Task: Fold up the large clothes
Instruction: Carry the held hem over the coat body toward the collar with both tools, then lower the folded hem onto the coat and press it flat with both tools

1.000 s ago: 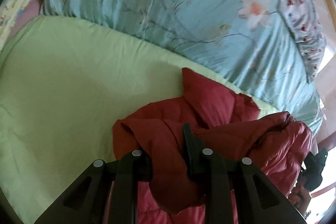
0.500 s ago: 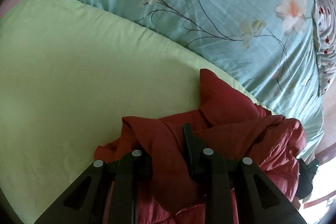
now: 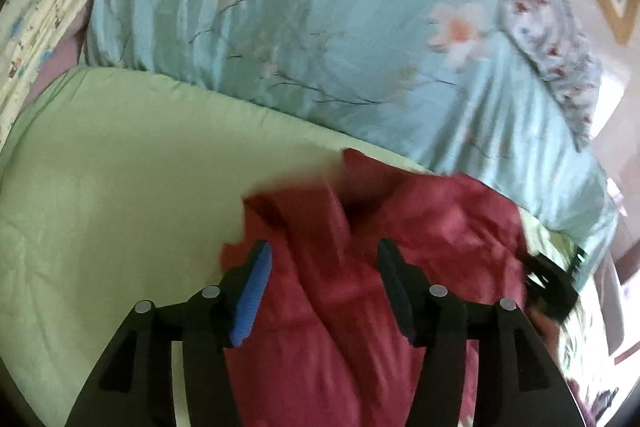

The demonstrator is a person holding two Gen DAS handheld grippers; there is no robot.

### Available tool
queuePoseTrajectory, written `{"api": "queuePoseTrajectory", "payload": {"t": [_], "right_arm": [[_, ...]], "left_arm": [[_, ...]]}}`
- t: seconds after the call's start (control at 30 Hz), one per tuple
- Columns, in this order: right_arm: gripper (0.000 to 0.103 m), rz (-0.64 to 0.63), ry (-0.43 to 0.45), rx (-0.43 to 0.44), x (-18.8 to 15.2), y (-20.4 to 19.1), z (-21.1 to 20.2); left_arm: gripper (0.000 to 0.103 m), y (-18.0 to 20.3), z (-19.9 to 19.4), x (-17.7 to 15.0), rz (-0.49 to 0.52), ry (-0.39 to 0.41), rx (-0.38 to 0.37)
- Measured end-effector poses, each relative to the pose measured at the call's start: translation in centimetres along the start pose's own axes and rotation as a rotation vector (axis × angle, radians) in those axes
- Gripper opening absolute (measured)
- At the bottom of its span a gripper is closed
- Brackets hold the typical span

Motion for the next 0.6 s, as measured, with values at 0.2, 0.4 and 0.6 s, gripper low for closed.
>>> {"api": "queuePoseTrajectory", "payload": {"t": [0.2,0.4,0.6], "right_arm": [[0.032,0.0,-0.006,-0.004,0.1,-0.1,0.1],[0.036,-0.017,-0.014,-0.009,0.2,-0.4,-0.2],[0.049,-0.01,-0.036,0.037,0.7,-1.2,-2.2]], "left_arm": [[0.056,6.1,-0.2,-4.9,0.142,-0.089,-0.105],[0.057,9.8,3.6,-8.0,0.303,-0.14,0.029],[0.06,8.9,8.0,-7.8,0.308,-0.163,0.11]]}}
Point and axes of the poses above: each gripper's, at about its wrist camera, not at the fingertips, and z roughly the way its jaws point, y to its right, x to its top, the point moved 4 cm from there along z, roughly the way its jaws point, and after that the axes turned 2 degrees about -x, right-handed, at the moved point
